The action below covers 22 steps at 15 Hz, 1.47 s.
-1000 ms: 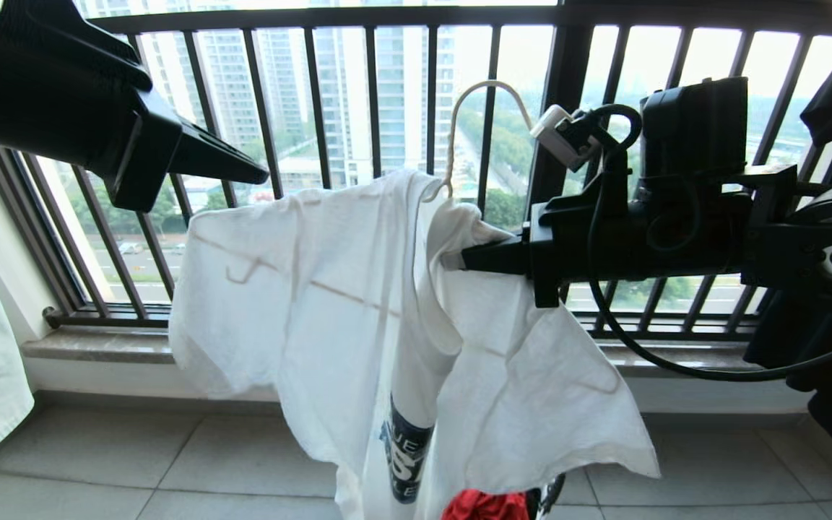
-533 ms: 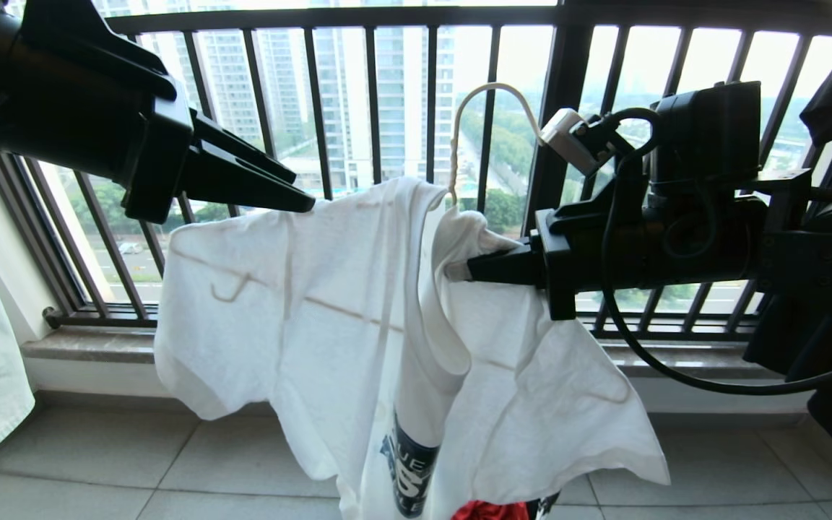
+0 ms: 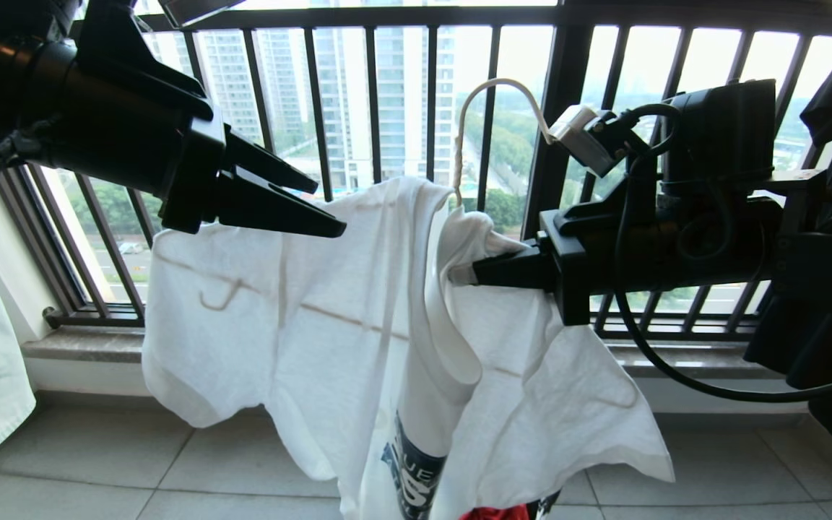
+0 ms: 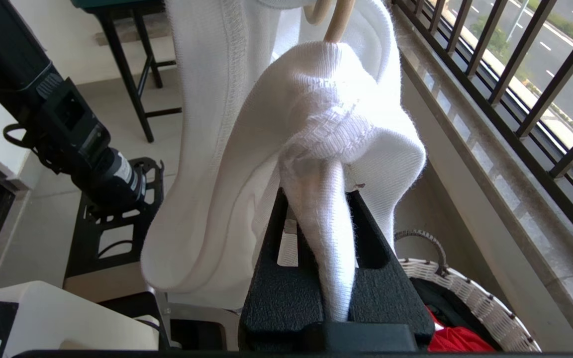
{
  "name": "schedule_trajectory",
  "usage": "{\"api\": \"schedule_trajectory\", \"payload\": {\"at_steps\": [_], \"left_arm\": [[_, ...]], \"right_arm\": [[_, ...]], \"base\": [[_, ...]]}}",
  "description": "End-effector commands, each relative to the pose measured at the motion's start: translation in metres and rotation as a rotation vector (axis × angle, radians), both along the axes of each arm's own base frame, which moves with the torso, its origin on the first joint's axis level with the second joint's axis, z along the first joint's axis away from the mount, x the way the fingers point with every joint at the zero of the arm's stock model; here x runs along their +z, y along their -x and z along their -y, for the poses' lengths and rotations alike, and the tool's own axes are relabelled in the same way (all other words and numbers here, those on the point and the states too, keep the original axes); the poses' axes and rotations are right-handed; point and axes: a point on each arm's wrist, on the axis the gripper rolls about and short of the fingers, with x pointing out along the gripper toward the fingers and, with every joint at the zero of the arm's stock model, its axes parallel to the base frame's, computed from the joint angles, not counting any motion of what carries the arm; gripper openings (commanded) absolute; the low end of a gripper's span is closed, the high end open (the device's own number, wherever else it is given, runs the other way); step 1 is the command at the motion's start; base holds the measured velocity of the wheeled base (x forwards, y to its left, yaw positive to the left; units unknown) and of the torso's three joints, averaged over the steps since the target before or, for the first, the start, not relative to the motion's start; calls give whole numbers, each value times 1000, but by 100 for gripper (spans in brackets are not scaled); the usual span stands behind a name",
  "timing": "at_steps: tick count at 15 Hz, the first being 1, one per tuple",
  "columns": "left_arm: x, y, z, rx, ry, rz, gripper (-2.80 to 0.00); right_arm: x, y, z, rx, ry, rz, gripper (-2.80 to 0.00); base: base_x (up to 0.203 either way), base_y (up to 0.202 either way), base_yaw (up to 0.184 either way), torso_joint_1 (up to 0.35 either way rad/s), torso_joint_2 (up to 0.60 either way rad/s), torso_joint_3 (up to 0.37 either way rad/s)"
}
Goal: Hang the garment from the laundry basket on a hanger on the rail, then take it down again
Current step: Hang the clothes on the clothes rack
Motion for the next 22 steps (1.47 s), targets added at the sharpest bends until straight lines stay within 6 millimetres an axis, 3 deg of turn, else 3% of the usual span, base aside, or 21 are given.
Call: {"api": "schedule_trajectory", "payload": {"at_steps": [1,7,12,13,22], "left_arm": [[-6,-12,1,12,-1,-19,0],[-23,-27,10,-47,9,-104,0],[-25,-24,13,-62,5,-110,0],[-25,-22,16,-73,4,-109,-280],[-25,-19,20,-90,-1,-113,-280]], "right_arm": [[2,2,2,3,-5,8,-280],[8,8,5,3,-14,25,-280],[11,11,6,3,-18,32,-280],[11,11,7,3,-19,33,-280],[10,9,7,-3,-18,34,-280]], "base": [[0,0,0,0,0,0],[0,0,0,0,0,0],[0,0,0,0,0,0],[0,0,0,0,0,0],[0,0,0,0,0,0]]}}
